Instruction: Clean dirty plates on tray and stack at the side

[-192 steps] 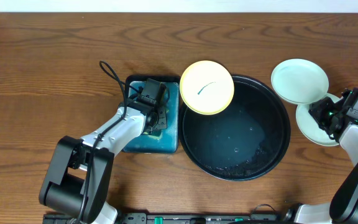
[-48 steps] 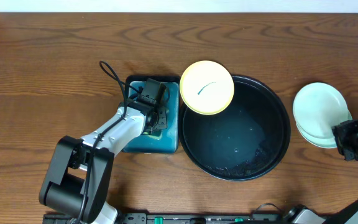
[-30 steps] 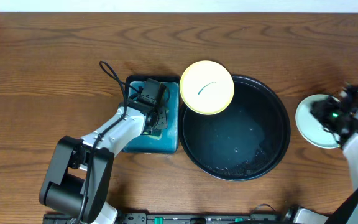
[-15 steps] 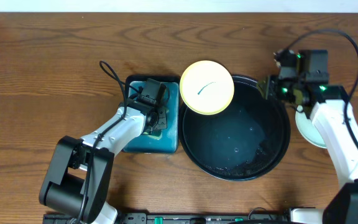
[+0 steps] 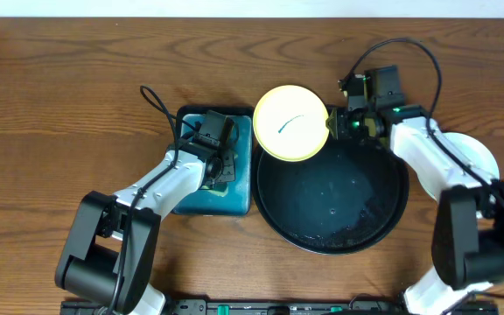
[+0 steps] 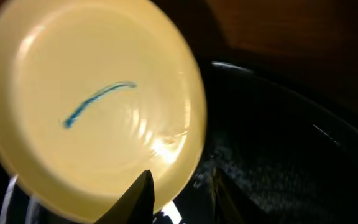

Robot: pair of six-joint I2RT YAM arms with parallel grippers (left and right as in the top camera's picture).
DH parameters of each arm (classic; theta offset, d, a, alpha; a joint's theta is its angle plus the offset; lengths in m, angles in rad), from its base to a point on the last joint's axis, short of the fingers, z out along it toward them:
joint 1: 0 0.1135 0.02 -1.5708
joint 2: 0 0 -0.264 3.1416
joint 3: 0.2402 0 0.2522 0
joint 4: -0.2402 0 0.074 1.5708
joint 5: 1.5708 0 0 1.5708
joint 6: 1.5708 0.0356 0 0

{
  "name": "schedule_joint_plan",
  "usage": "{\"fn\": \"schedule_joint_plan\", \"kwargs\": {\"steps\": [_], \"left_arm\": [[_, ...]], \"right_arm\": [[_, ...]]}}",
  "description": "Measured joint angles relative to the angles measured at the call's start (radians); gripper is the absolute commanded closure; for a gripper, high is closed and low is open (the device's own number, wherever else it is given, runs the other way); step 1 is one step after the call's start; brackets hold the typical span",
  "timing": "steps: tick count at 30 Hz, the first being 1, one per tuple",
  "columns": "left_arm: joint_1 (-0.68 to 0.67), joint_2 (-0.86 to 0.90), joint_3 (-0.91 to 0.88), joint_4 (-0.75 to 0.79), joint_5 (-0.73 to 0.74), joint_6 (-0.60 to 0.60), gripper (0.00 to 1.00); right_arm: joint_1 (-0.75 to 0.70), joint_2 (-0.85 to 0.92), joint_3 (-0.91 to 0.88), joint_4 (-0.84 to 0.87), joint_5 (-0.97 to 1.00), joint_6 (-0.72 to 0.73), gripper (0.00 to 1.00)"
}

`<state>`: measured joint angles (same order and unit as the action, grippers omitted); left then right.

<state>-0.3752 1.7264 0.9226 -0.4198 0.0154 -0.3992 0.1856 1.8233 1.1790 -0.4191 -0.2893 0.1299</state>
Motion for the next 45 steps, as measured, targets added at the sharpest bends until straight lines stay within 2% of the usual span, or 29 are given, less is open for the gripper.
{"fn": "schedule_joint_plan", "kwargs": {"steps": [12,16,20,22,26,31,40,45], "left_arm": [[0.000,0.000,0.000,0.000,0.000,0.000,0.93],[0.000,0.000,0.000,0.000,0.000,0.000,0.92],[0.000,0.000,0.000,0.000,0.000,0.000,0.93],[0.000,0.000,0.000,-0.001,0.000,0.000,0.92],[0.000,0.000,0.000,-0.002,0.000,0.000,0.93],[0.000,0.000,0.000,-0.002,0.000,0.000,0.93],[0.000,0.001,0.002,-0.003,0.000,0.000,0.92],[0.000,0.001,0.002,-0.003,0.000,0.000,0.92]], "right_arm": [[0.000,0.118,0.000,0.047,0.014,0.030,0.72],[0.000,0.141,0.000,0.058,0.013,0.047,0.86],[0.000,0.149,0.000,0.063,0.012,0.058,0.91],[0.000,0.148,0.000,0.069,0.009,0.062,0.97],[0.000,0.143,0.005,0.064,-0.005,0.072,0.99],[0.000,0.122,0.005,-0.030,-0.003,0.072,0.99],[-0.010,0.042,0.005,-0.300,0.063,0.071,0.99],[-0.011,0.040,0.004,-0.373,0.118,0.071,0.99]]}}
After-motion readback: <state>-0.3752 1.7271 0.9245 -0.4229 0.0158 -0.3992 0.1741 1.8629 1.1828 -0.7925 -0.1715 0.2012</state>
